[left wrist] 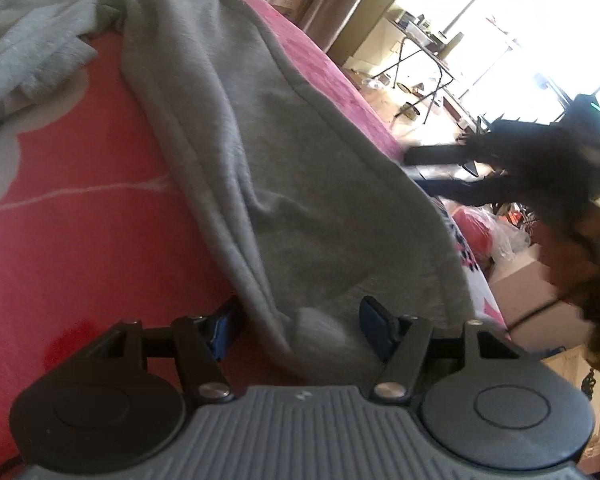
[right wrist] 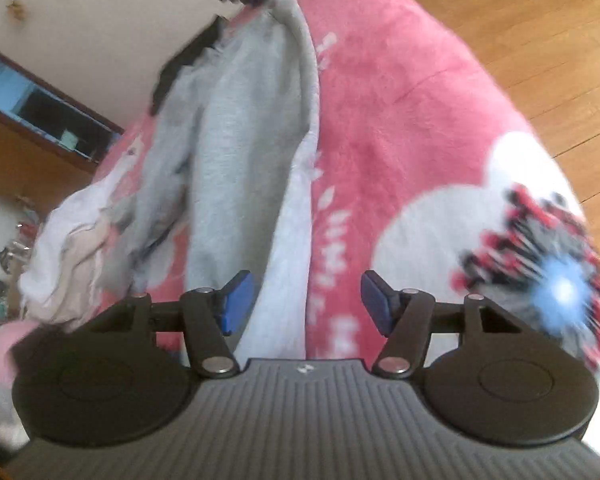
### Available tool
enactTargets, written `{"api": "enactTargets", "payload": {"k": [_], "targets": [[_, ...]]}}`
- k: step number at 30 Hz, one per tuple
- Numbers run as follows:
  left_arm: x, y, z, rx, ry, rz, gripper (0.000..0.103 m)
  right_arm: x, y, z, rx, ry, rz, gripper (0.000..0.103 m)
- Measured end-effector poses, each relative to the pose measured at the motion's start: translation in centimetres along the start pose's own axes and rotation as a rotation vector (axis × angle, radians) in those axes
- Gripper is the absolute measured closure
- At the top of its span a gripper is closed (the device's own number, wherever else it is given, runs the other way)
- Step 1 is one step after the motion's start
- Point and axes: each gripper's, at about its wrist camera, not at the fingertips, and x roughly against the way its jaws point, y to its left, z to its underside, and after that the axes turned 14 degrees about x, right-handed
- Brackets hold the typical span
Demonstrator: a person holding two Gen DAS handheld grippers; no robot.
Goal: Fold clothes
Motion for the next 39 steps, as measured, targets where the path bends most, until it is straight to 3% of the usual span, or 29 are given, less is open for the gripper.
{"api": "enactTargets", "payload": {"k": [3, 4, 5, 8, 12, 16, 19, 22, 24, 25, 27, 29, 33, 35, 39], "targets": [[-0.1, -0.1, 0.4, -0.006, 0.012, 0.009, 0.039, -2.7, -0.2, -0.7, -0.023, 0.025, -0.022, 0.052], [0.1, 0.1, 0.4, -0.006, 0.015, 0.014, 0.039, -2.6, -0.4, -0.5, -0.018, 0.023, -0.013, 0.073], [-0.2, -0.1, -0.1, 0.002, 0.021, 0.025, 0.039, -2.4, -0.1, -0.6, -0.004, 0.014, -0.001, 0.099], [0.1, 0.1, -0.7, 0.044, 0.036, 0.094, 0.039, -1.9, 0.9, -0.9, 0.040, -0.011, 0.034, 0.100], [1.0, 0.2, -1.4, 0.074, 0.043, 0.209, 0.038, 1.8, 2.4, -2.3, 0.104, -0.128, 0.080, 0.100], [0.2, 0.1, -1.5, 0.085, 0.091, 0.256, 0.035, 4.6, 2.2, -3.9, 0.157, -0.187, 0.173, 0.100], [-1.1, 0.5, -0.8, 0.101, 0.145, 0.252, 0.035, 3.8, -0.2, -4.0, 0.112, -0.135, 0.242, 0.100], [-1.7, 1.2, -0.3, 0.102, 0.183, 0.231, 0.036, 0.9, -3.1, -2.9, 0.094, -0.030, 0.313, 0.100], [-1.6, 1.8, -1.1, 0.113, 0.172, 0.231, 0.036, -0.7, -4.9, -2.1, 0.060, 0.023, 0.309, 0.100], [-0.9, 2.4, -1.5, 0.117, 0.147, 0.226, 0.036, -0.7, -5.2, -1.9, 0.041, 0.009, 0.295, 0.098], [0.2, 3.7, -2.6, 0.131, 0.091, 0.208, 0.035, 0.4, -5.2, -2.2, 0.045, -0.001, 0.282, 0.095], [0.8, 5.2, -4.6, 0.152, 0.039, 0.180, 0.035, 1.8, -5.0, -2.8, 0.064, -0.007, 0.279, 0.075], [0.5, 7.2, -9.2, 0.187, -0.038, 0.086, 0.035, 3.4, -4.6, -5.7, 0.126, -0.074, 0.254, 0.058], [-0.5, 7.5, -11.4, 0.193, -0.080, 0.026, 0.035, 2.4, -4.3, -8.5, 0.169, -0.107, 0.236, 0.052], [-3.0, 7.3, -15.9, 0.191, -0.177, -0.093, 0.036, -3.9, -4.1, -15.5, 0.189, -0.135, 0.127, 0.048]]}}
